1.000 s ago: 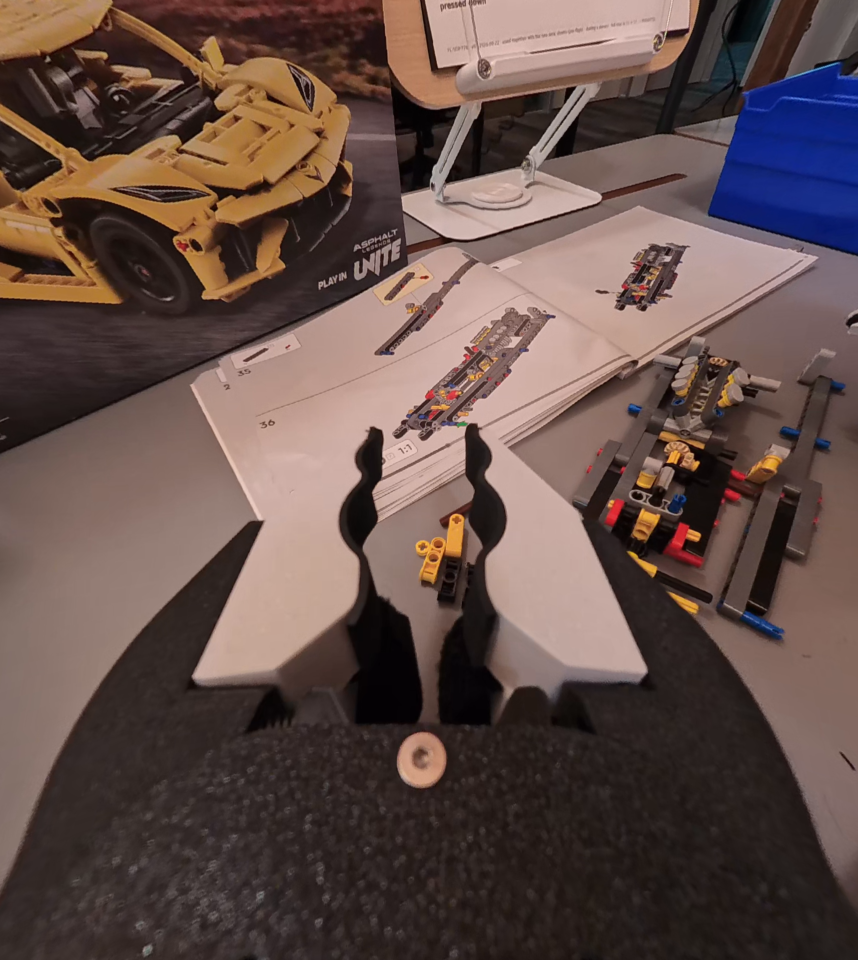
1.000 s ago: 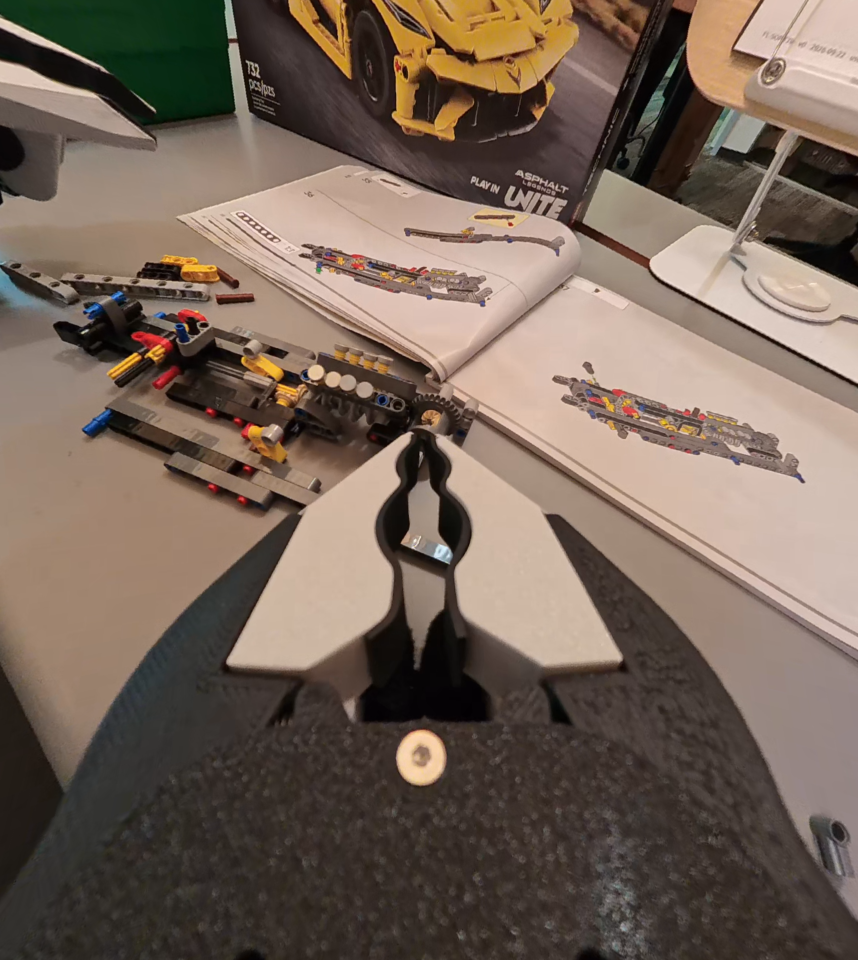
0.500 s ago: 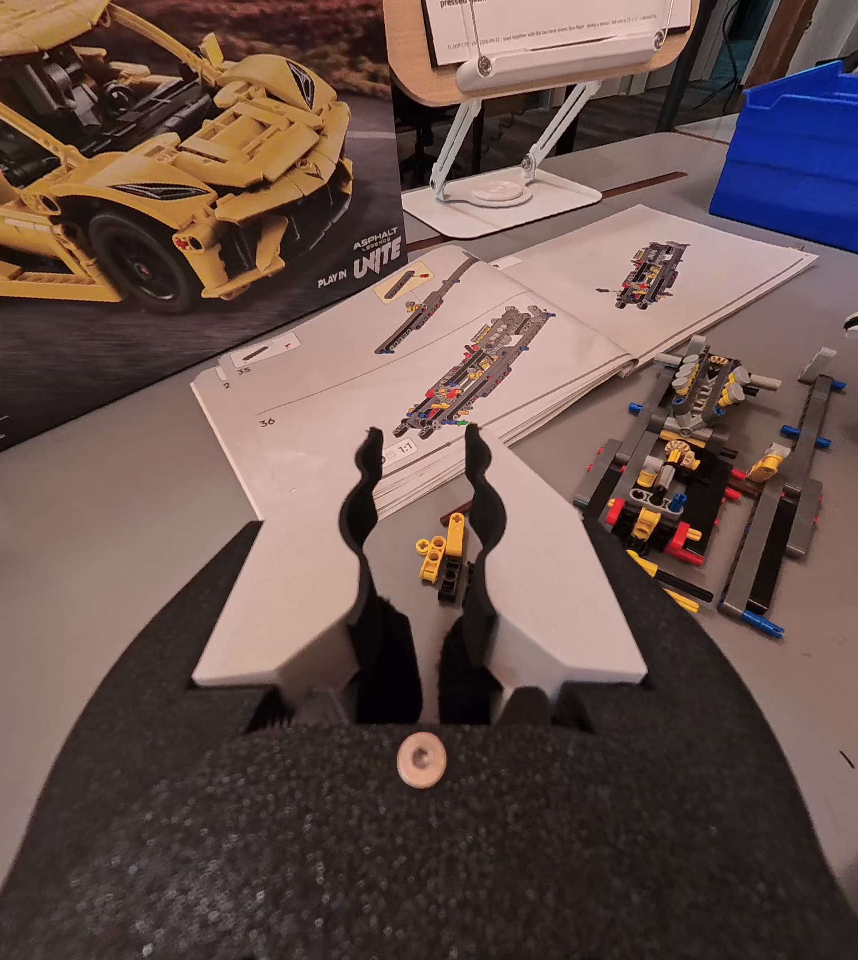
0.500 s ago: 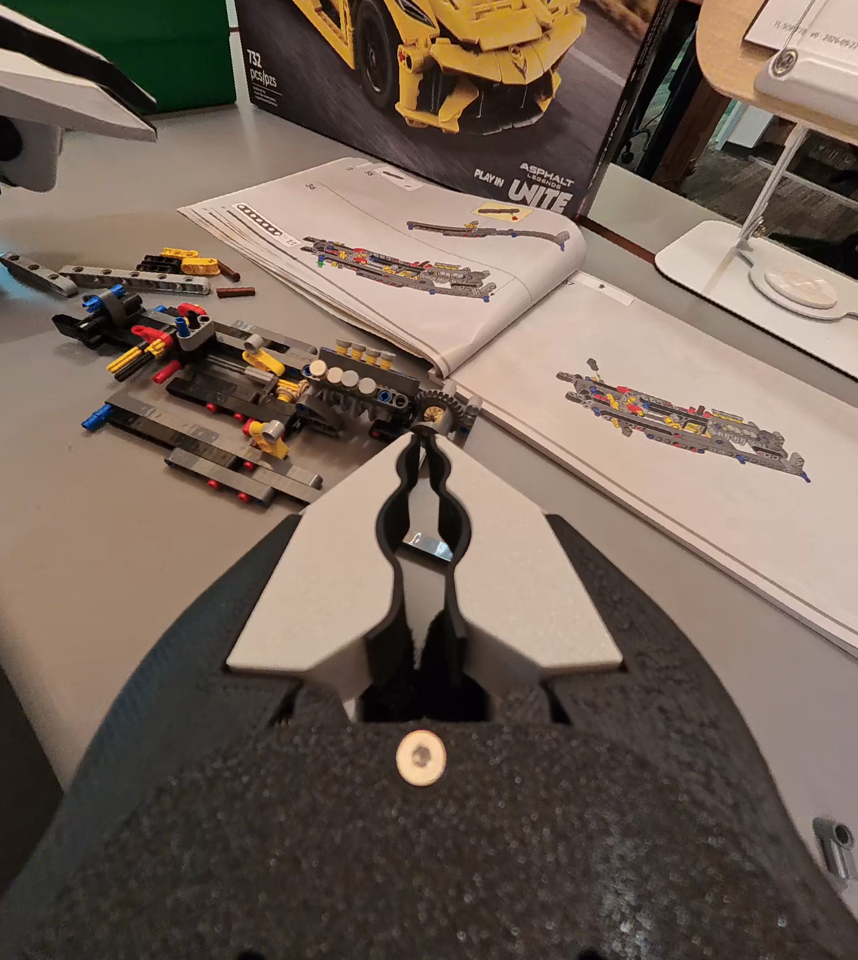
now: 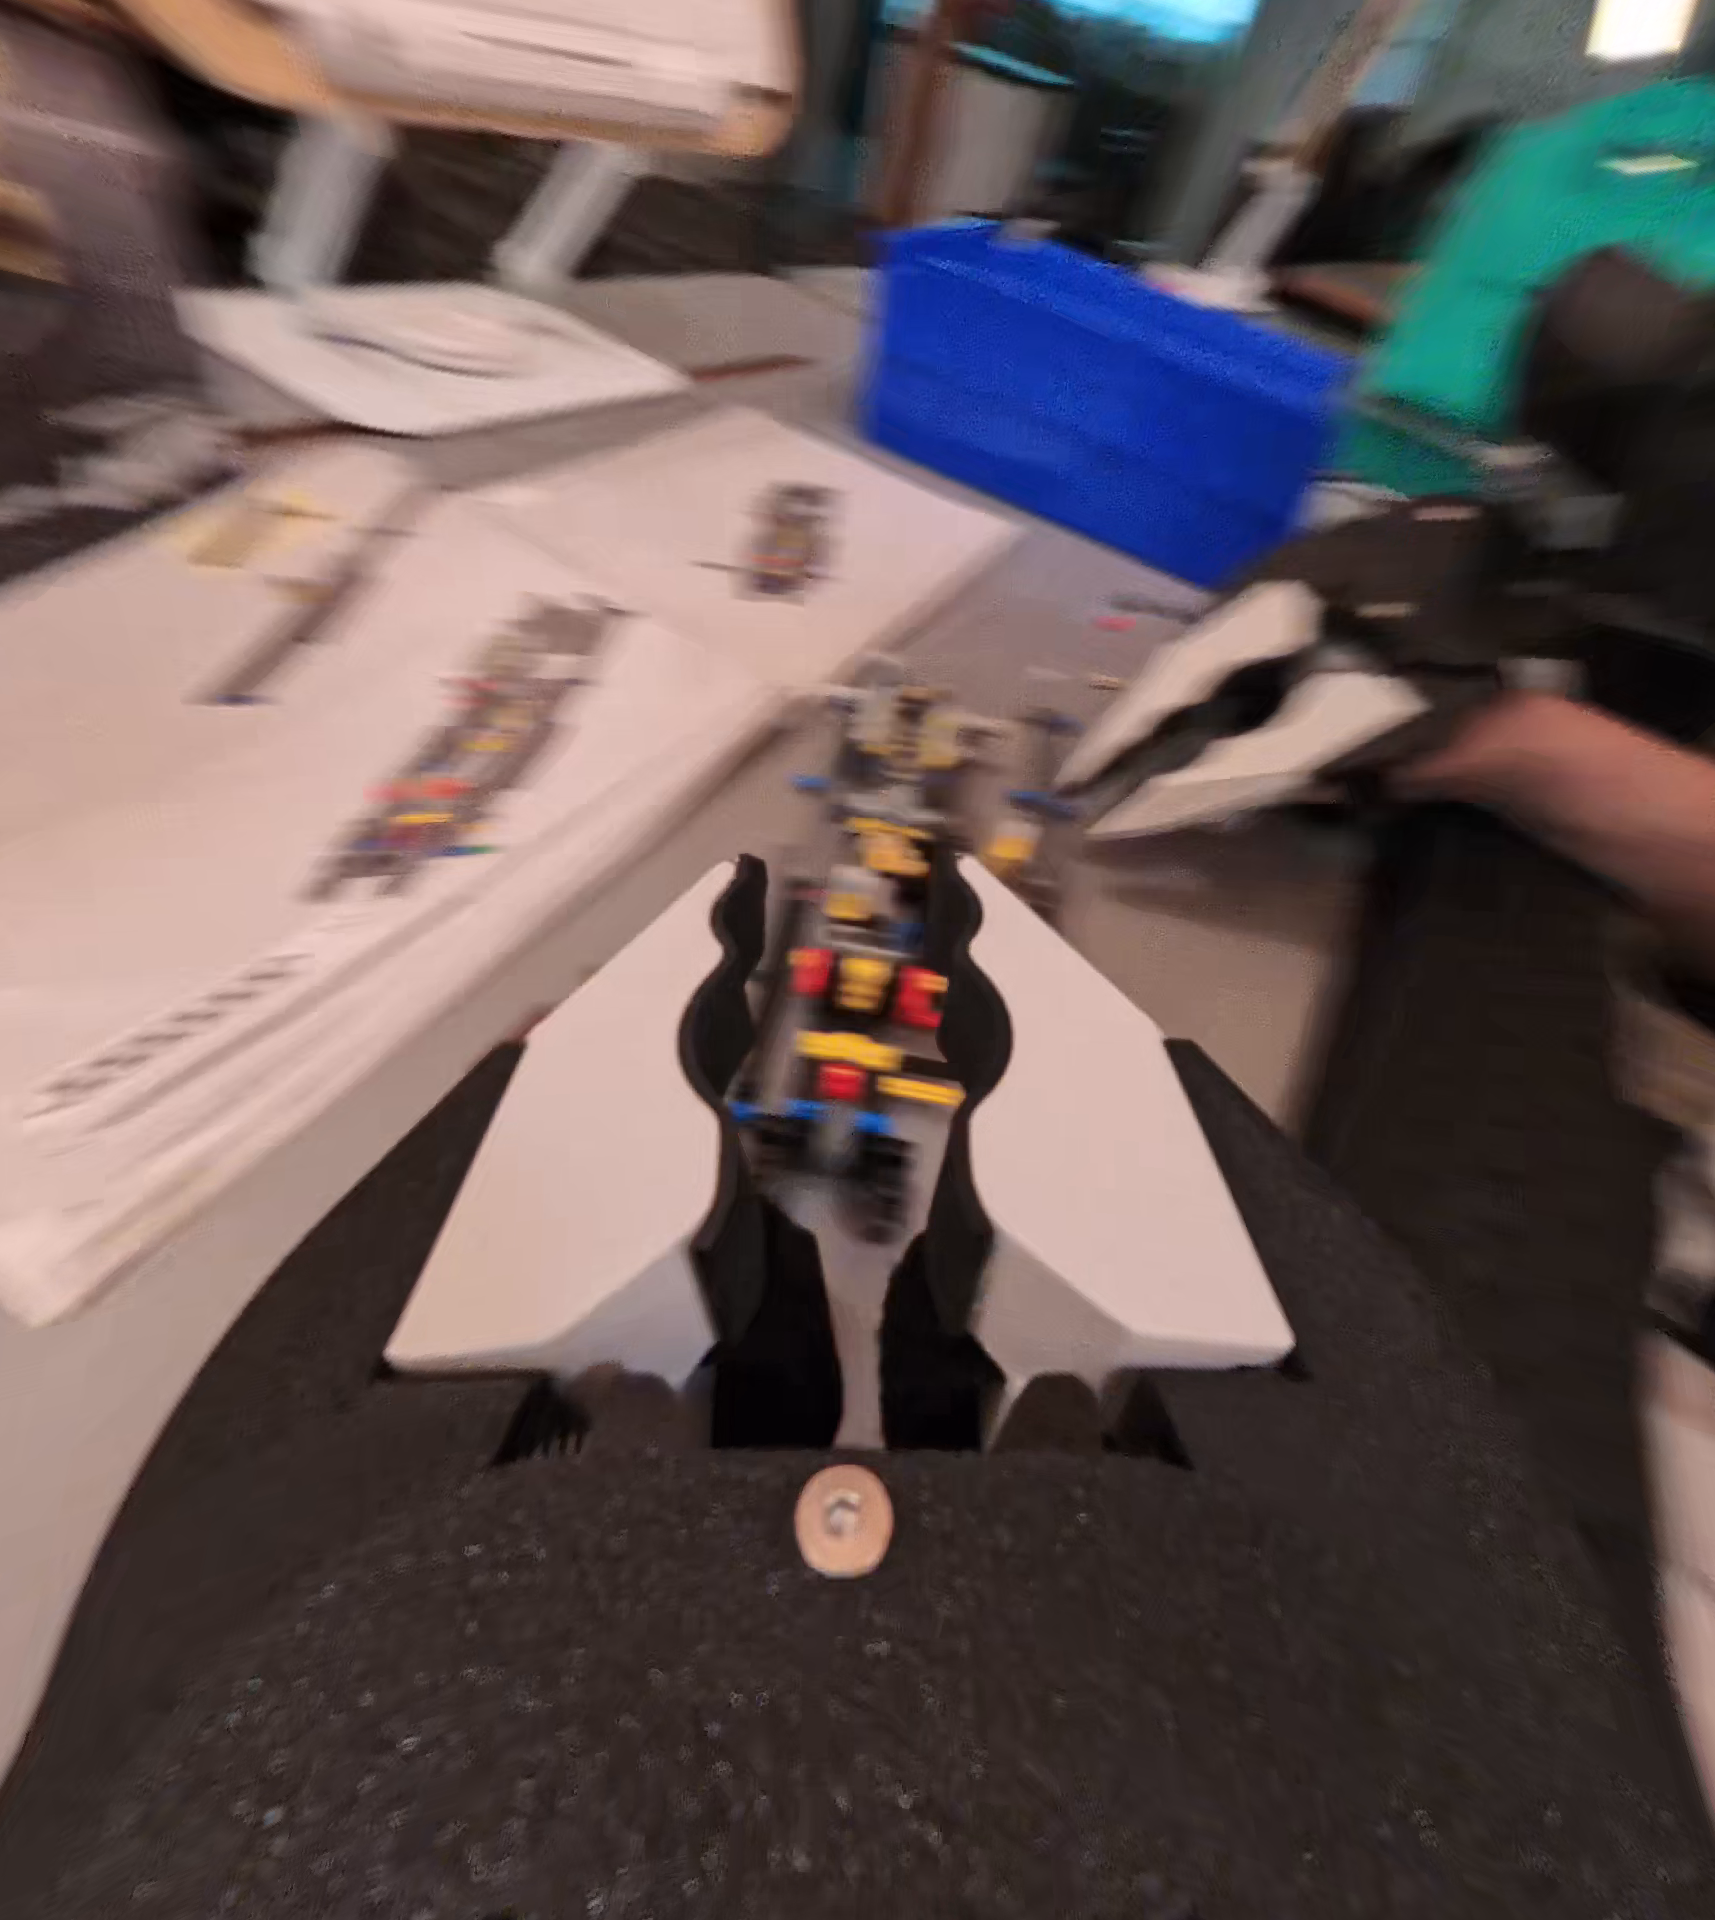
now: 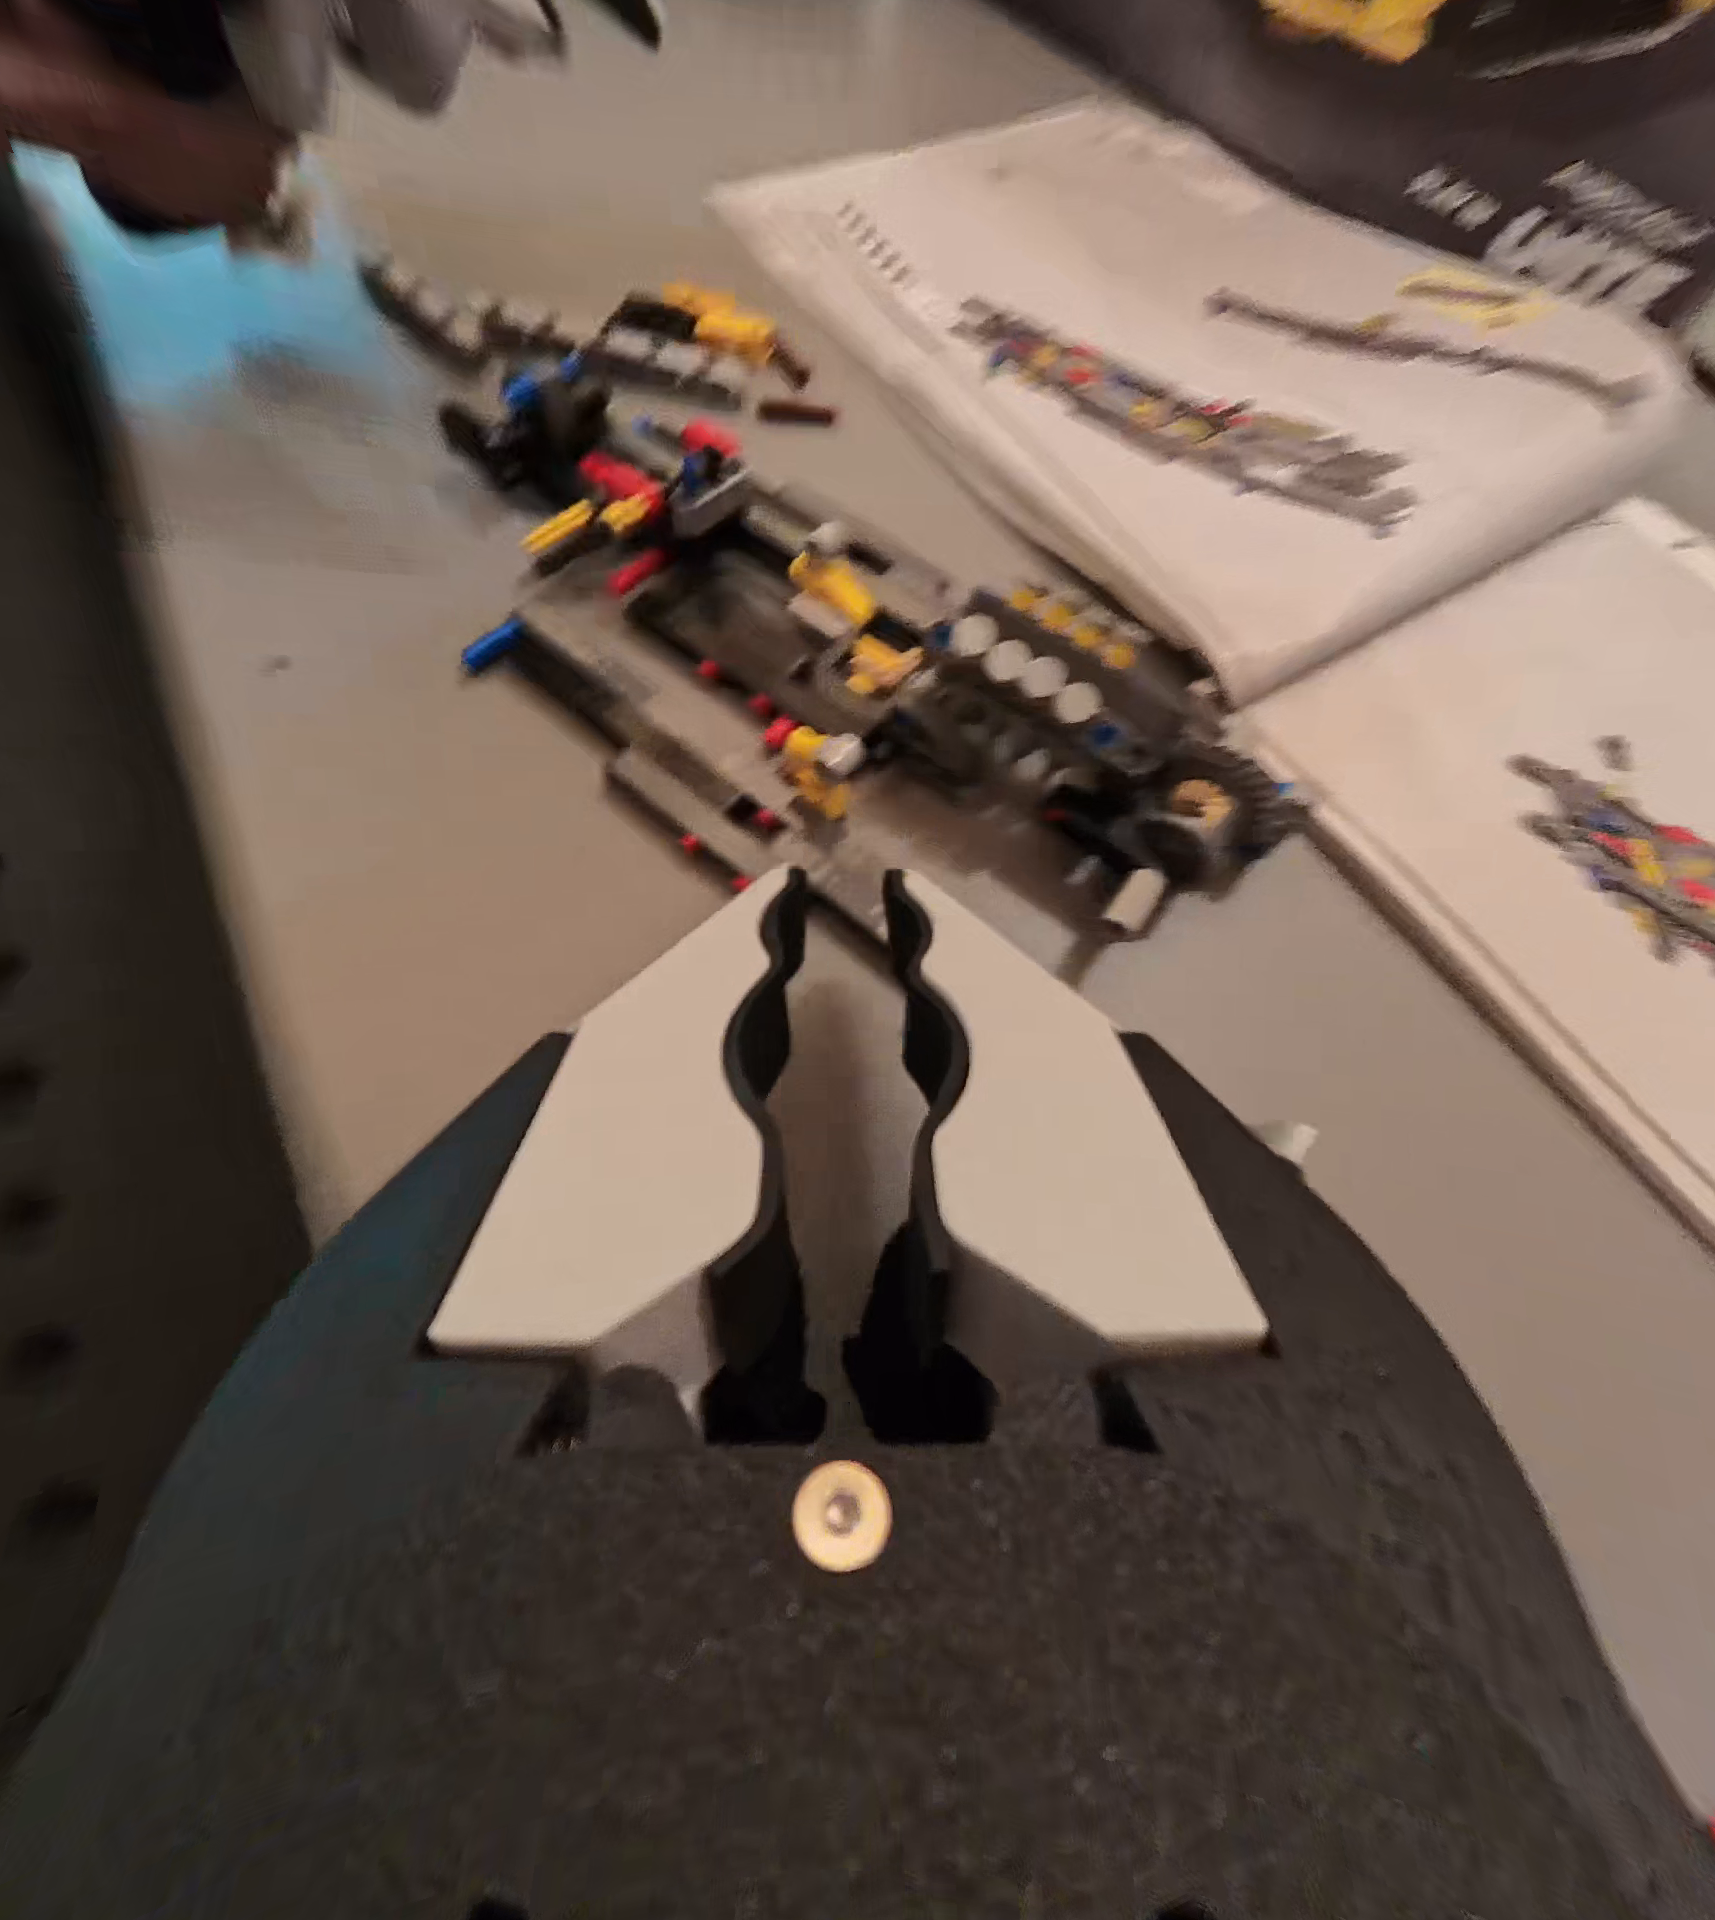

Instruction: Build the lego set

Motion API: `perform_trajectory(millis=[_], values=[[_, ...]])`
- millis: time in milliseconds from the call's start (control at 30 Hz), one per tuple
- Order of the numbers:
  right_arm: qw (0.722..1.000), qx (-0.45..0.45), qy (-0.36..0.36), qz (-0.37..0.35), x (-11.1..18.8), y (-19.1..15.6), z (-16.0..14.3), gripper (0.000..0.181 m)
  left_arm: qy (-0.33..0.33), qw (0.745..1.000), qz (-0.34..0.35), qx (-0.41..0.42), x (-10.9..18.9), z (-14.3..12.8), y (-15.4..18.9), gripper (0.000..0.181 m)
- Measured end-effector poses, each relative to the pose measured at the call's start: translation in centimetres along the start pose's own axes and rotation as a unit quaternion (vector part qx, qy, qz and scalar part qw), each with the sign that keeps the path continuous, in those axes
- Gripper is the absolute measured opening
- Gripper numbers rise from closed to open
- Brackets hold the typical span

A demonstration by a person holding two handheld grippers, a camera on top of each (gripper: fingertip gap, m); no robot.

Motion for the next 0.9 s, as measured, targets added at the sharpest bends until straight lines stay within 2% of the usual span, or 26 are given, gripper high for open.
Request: perform_trajectory(millis=[33,67,167,300,467,633,700,800,900], values=[[1.000,0.007,-0.021,0.014,-0.4,-0.5,-0.3,0.018,-0.012,0.999,-0.045,0.010,0.3,-0.1,1.1,0.028],[0.999,0.010,-0.034,0.023,-0.6,-0.8,-0.5,0.021,-0.033,0.998,-0.062,-0.007,0.7,-0.4,1.7,0.025],[0.998,0.026,-0.056,0.021,-0.9,-1.2,-0.9,0.022,-0.130,0.986,-0.018,-0.103,1.9,-2.1,2.1,0.024],[0.998,0.032,-0.046,0.004,-0.9,-1.2,-0.5,0.026,-0.253,0.956,0.002,-0.146,2.7,-4.7,2.4,0.034],[0.998,0.038,-0.051,-0.011,-1.5,-1.1,0.0,0.029,-0.280,0.950,0.012,-0.138,1.4,-6.1,1.8,0.031],[0.998,0.041,-0.052,-0.014,-2.1,-0.8,0.1,0.030,-0.273,0.952,0.011,-0.138,0.7,-6.0,1.4,0.020],[0.998,0.038,-0.053,-0.004,-2.3,-0.9,0.2,0.027,-0.278,0.949,0.006,-0.147,0.5,-6.1,1.4,0.017],[0.998,0.036,-0.053,0.029,-2.5,-1.5,0.2,0.014,-0.275,0.947,0.007,-0.168,0.3,-6.3,1.1,0.007],[0.996,0.044,-0.048,0.063,-2.7,-2.4,0.3,0.020,-0.269,0.949,-0.006,-0.164,0.2,-6.4,1.2,0.007]])
Point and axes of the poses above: each gripper's, where its closed fingertips meet, x back along the fingers, z out of its top, y = z × x across the jaws, the point moved 6 cm from there along x, back along the fingers, and after that the axes turned 8 degrees about y, right-handed, at the moved point
